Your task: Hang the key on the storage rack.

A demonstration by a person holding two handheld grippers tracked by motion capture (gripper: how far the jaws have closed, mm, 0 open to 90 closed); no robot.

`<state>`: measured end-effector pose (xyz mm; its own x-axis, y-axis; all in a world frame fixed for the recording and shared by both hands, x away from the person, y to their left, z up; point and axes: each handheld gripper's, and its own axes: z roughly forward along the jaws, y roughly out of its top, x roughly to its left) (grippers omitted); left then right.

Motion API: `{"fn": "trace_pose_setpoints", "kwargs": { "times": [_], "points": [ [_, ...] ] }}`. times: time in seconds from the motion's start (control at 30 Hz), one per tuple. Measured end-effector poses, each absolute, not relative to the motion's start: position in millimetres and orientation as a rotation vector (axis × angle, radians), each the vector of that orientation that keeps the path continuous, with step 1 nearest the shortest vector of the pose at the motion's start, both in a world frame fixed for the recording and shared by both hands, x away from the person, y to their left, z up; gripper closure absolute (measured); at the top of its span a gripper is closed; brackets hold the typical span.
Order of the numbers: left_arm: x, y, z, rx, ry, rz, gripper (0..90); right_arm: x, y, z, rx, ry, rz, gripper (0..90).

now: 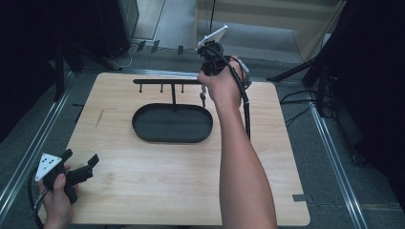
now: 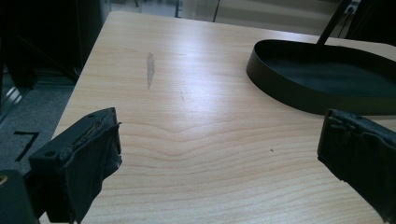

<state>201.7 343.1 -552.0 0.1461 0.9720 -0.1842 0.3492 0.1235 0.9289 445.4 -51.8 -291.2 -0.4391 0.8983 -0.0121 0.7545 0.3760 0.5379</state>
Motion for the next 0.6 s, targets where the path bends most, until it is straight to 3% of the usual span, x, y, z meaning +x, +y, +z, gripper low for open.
{"fn": "trace_pose_setpoints", "kwargs": {
  "times": [0.43,0.6],
  "points": [
    [202,343,-552,1.406,1.384,0.774,0.0,453,-52,-297,1.467,2.273,0.648,87.3],
    [202,343,-552,1.409,1.384,0.774,0.0,455,-62,-301,1.477,2.225,0.588,79.1]
  ]
}}
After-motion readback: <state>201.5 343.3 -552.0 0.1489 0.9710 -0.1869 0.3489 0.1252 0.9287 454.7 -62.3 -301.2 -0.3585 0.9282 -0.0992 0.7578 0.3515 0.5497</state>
